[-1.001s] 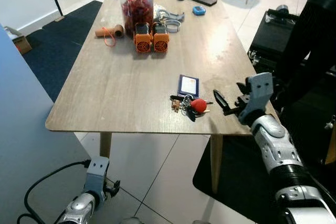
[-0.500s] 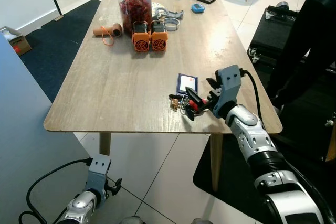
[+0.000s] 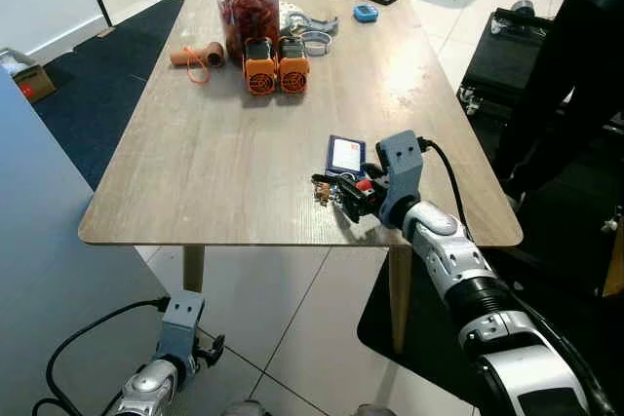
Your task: Hang keys on a hook
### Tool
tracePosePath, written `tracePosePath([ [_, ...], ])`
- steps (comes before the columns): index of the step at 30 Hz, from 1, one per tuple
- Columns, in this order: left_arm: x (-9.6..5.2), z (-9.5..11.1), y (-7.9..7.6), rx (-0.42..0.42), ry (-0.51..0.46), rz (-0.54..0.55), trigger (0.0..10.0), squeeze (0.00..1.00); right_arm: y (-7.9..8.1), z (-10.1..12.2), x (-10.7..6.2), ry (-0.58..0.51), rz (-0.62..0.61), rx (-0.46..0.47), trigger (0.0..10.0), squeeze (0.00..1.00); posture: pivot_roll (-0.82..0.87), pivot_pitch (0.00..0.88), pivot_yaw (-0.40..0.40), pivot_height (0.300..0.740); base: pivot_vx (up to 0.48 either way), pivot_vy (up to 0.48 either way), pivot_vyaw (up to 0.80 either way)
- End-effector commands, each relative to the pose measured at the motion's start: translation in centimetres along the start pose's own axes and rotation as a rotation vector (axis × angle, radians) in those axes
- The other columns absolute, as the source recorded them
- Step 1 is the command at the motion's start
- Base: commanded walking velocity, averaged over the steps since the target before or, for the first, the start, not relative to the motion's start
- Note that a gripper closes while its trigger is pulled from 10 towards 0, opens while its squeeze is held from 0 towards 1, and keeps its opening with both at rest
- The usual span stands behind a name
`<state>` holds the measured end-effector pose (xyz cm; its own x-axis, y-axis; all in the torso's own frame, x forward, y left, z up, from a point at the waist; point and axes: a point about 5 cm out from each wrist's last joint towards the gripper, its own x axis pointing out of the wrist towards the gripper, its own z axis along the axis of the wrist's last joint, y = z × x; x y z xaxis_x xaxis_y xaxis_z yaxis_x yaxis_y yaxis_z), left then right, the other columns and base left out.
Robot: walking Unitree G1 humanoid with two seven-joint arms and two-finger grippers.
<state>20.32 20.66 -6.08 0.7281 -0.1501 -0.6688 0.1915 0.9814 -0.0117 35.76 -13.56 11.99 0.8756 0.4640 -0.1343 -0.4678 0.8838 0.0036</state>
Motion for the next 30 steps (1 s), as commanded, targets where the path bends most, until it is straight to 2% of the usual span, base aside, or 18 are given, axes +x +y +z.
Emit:
tracePosePath([
  [1, -0.2, -0.5, 0.1, 0.001, 0.013, -0.002, 10.0, 0.0, -0.1, -0.8, -0.2, 0.027, -0.014, 0.025, 10.0, 0.0, 0.04, 0.109, -0.003, 0.74, 0.0, 0.0, 0.0],
  [14, -0.2, -0.3, 0.1, 0.008, 0.01, -0.011, 10.0, 0.0, -0.8, -2.0, -1.3, 0.085, -0.045, 0.023, 10.0, 0.0, 0.04, 0.113, 0.004, 0.74, 0.0, 0.0, 0.0],
  [23, -0.1, -0.1, 0.1, 0.018, 0.008, -0.016, 10.0, 0.0, -0.9, -2.2, -1.4, 0.107, -0.039, 0.023, 10.0, 0.0, 0.04, 0.116, 0.005, 0.74, 0.0, 0.0, 0.0],
  [24, -0.1, 0.0, 0.1, 0.02, 0.007, -0.017, 10.0, 0.0, -0.9, -2.3, -1.4, 0.111, -0.037, 0.024, 2.8, 0.0, 0.04, 0.115, 0.005, 0.74, 0.0, 0.0, 0.0],
  [26, -0.1, 0.0, 0.1, 0.021, 0.007, -0.018, 10.0, 0.0, -0.9, -2.3, -1.5, 0.113, -0.037, 0.025, 2.8, 0.0, 0.04, 0.115, 0.005, 0.74, 0.0, 0.0, 0.0],
  [27, -0.1, 0.0, 0.1, 0.023, 0.007, -0.019, 10.0, 0.0, -0.9, -2.3, -1.5, 0.115, -0.038, 0.027, 0.0, 0.0, 0.04, 0.112, 0.005, 0.74, 0.0, 0.0, 0.0],
  [30, -0.1, 0.0, 0.0, 0.032, 0.007, -0.024, 10.0, 0.0, -0.9, -2.4, -1.6, 0.117, -0.04, 0.029, 0.0, 0.0, 0.04, 0.106, 0.006, 0.74, 0.0, 0.0, 0.0],
])
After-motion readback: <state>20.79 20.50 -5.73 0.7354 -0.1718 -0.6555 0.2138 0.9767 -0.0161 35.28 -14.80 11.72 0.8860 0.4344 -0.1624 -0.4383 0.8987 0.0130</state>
